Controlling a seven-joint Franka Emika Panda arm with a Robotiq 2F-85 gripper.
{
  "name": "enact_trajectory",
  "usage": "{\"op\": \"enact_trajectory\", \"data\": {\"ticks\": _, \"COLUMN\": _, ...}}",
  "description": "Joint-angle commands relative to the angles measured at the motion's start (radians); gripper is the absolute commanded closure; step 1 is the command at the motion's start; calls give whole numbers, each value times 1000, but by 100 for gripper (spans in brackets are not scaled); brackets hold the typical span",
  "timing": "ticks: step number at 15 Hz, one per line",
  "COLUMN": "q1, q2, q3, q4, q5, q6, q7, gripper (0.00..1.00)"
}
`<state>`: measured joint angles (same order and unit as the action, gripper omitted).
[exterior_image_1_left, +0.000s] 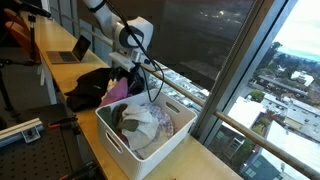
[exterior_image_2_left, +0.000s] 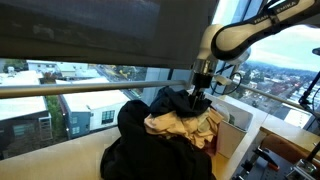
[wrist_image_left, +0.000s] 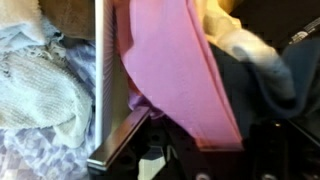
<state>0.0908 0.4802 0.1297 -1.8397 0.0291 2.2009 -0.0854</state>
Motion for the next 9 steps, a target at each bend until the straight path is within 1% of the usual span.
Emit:
{"op": "enact_trajectory", "data": {"ticks": 1, "q1": 39, "q2": 7, "q3": -1, "q4": -36, "q5": -25, "q6": 51, "q7": 19, "gripper": 86}}
{"op": "enact_trajectory", "data": {"ticks": 2, "q1": 52, "q2": 0, "q3": -2, "q4": -43, "q5": -35, "q6": 61, "q7": 26, "gripper": 73}}
{"op": "enact_trajectory", "data": {"ticks": 3, "q1": 63, "q2": -7, "q3": -5, "q4": -47, "q5": -49, "q6": 67, "q7": 29, "gripper": 67}}
{"op": "enact_trajectory", "data": {"ticks": 4, "q1": 72, "q2": -26, "q3": -11, "q4": -46, "q5": -70, "q6": 64, "q7": 33, "gripper": 59}}
{"op": "enact_trajectory", "data": {"ticks": 5, "q1": 76, "q2": -50, "q3": -16, "q4": -43, "q5": -92, "q6": 59, "q7": 35, "gripper": 53}}
{"op": "enact_trajectory", "data": {"ticks": 7, "q1": 69, "q2": -106, "q3": -26, "q4": -43, "q5": -132, "q6": 54, "q7": 33, "gripper": 38}}
{"op": "enact_trajectory", "data": {"ticks": 8, "q1": 58, "q2": -131, "q3": -34, "q4": -41, "q5": -146, "q6": 51, "q7": 27, "gripper": 31}}
{"op": "enact_trajectory", "data": {"ticks": 9, "q1": 47, "q2": -151, "q3": -41, "q4": -39, "q5": -155, "q6": 50, "q7": 20, "gripper": 23}}
